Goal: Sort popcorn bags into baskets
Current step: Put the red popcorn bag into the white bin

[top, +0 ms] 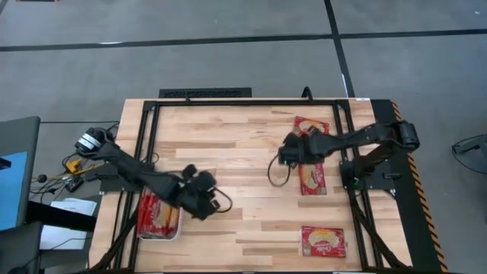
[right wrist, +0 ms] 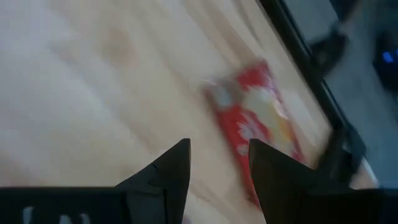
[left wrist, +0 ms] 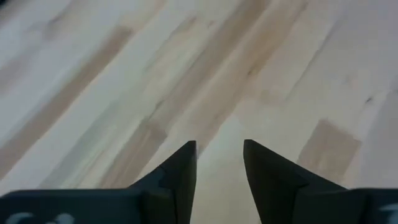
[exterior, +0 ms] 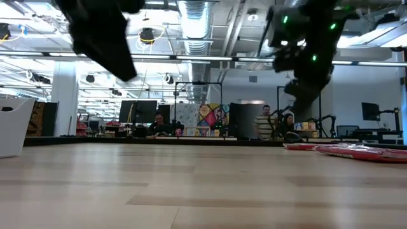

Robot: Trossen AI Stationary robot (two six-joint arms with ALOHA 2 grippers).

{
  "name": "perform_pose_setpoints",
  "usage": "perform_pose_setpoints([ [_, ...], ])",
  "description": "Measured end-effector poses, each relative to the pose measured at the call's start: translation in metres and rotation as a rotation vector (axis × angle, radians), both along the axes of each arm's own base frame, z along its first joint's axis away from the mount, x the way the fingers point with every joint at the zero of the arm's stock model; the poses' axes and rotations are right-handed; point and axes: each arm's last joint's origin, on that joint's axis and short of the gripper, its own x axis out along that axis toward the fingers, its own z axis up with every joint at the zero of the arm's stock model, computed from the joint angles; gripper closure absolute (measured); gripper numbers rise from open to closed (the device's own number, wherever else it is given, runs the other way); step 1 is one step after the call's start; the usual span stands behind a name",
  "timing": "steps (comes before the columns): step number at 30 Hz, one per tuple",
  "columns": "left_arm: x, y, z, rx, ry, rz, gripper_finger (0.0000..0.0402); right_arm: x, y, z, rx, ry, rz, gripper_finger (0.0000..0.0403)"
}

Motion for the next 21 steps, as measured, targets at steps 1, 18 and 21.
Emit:
perform_pose_setpoints([
  [1,0.005,0.005,-0.006,0.005,-0.014,-0.023,0.0281,-0.004,-0.010,-0.001,0.004,0.032,-0.034,0.0218],
  [18,0.024,0.040,-0.027,0.154,-0.178,-0.007,0.0286,-0.047,-0.127,-0.047,0.341,0.001,-0.061,0.0259],
  [21,0.023,0.038,-0.026,0.165,-0.183,-0.006,0.0286,-0.053,-0.135,-0.055,0.388,-0.011,-0.092,0.0262],
])
